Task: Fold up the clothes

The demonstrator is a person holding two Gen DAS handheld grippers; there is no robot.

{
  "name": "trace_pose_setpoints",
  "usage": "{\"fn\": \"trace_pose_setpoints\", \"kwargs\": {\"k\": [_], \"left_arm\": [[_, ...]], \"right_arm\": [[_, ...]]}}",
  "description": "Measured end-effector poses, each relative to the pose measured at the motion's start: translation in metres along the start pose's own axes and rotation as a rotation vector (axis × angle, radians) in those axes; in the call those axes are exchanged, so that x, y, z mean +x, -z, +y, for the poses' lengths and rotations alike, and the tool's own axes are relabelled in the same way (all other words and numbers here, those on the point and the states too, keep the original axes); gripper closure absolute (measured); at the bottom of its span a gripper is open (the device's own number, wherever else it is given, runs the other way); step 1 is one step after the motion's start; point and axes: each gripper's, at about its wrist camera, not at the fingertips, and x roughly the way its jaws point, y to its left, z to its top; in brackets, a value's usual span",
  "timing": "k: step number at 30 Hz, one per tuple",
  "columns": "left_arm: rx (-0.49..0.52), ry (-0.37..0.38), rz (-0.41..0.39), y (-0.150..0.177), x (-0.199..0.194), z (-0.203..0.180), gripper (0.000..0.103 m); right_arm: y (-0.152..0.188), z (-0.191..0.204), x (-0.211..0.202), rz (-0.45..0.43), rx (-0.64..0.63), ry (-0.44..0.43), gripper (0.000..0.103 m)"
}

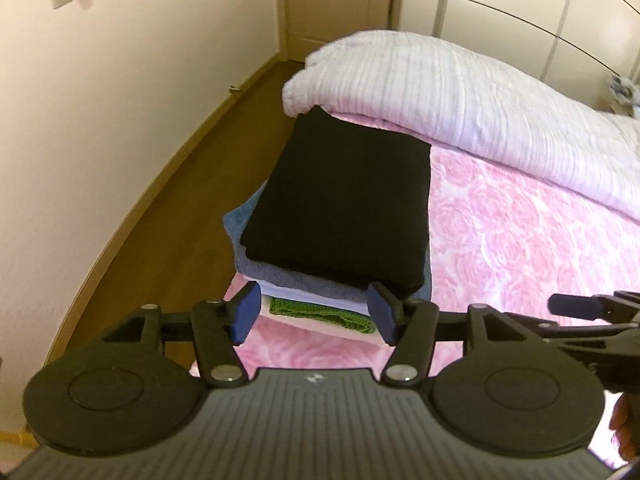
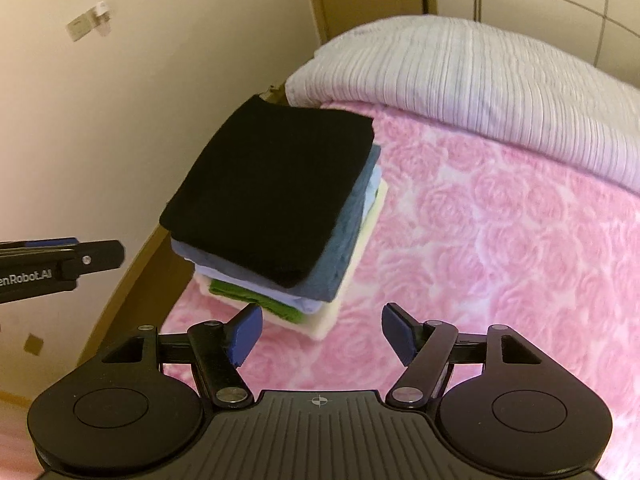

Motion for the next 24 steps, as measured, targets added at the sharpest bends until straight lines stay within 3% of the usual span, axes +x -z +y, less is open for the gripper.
{"fn": "trace_pose_setpoints", "kwargs": {"k": [8,15,24], "left_arm": [[-0.129,-0.097,-0.033,0.019,-0.026,-0.061,0.042],[-0.310,-0.154,0.012,0.045,-0.043,-0.126,0.042],[-0.424,-0.257,0.029,0.070,-0.067,-0.215,0.042]], "right_arm": [[0.001,-0.056,-0.024,-0.007,-0.147,-0.063,0.033],[0.005,-0.124,-0.057,-0.029,-0.237,-0.143,0.033],[0.012,-0.186,-0.077,0.008,-0.423,-0.203,0.033]]}}
